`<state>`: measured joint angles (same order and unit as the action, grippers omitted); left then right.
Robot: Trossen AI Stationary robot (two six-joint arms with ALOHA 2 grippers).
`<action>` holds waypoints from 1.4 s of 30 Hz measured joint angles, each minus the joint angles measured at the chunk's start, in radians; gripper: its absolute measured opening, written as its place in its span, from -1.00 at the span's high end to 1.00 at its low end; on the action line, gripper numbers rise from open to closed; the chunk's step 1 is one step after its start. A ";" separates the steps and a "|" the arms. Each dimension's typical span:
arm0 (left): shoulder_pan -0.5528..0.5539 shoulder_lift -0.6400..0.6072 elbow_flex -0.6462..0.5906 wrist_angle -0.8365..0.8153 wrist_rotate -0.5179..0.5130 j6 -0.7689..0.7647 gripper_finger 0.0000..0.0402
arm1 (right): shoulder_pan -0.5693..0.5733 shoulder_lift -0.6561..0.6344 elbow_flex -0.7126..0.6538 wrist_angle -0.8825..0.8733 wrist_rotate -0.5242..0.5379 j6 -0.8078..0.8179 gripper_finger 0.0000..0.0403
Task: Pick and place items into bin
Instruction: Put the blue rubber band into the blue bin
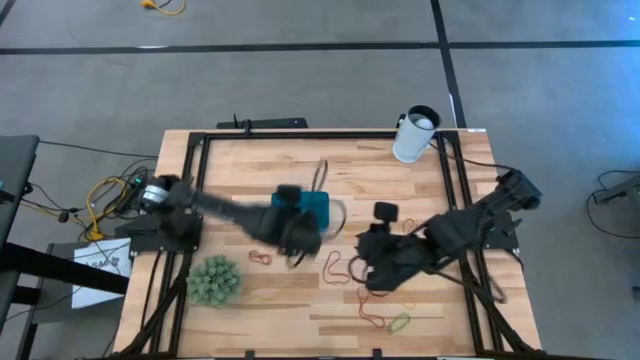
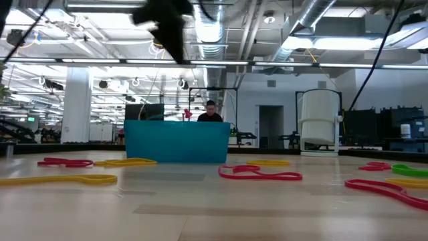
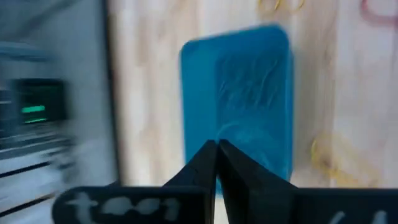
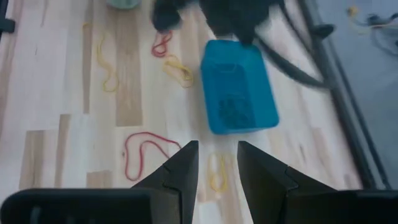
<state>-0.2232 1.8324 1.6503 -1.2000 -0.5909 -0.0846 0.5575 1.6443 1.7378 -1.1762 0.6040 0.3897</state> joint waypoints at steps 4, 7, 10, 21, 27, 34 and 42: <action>0.177 0.002 -0.022 0.233 0.248 0.189 1.00 | 0.056 -0.028 0.000 -0.034 0.066 0.064 0.47; 0.277 0.002 -0.037 0.327 0.272 0.237 1.00 | 0.095 -0.026 0.000 -0.073 0.093 0.117 0.47; 0.359 0.002 -0.046 0.333 0.345 0.246 1.00 | 0.136 -0.020 -0.006 -0.123 0.109 0.176 0.47; 0.416 0.003 -0.221 0.422 0.571 0.240 1.00 | 0.240 -0.023 -0.135 -0.162 0.247 0.396 0.47; 0.386 0.003 -0.273 0.546 0.605 0.234 1.00 | 0.254 -0.023 -0.195 -0.161 0.263 0.492 0.47; 0.360 0.003 -0.305 0.639 0.605 0.245 1.00 | 0.244 -0.023 -0.228 -0.154 0.262 0.503 0.47; 0.359 0.003 -0.313 0.647 0.604 0.216 0.97 | 0.223 -0.023 -0.229 -0.155 0.262 0.503 0.47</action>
<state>0.1360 1.8351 1.3376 -0.5528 0.0132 0.1314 0.7808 1.6211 1.5093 -1.3308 0.8658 0.8922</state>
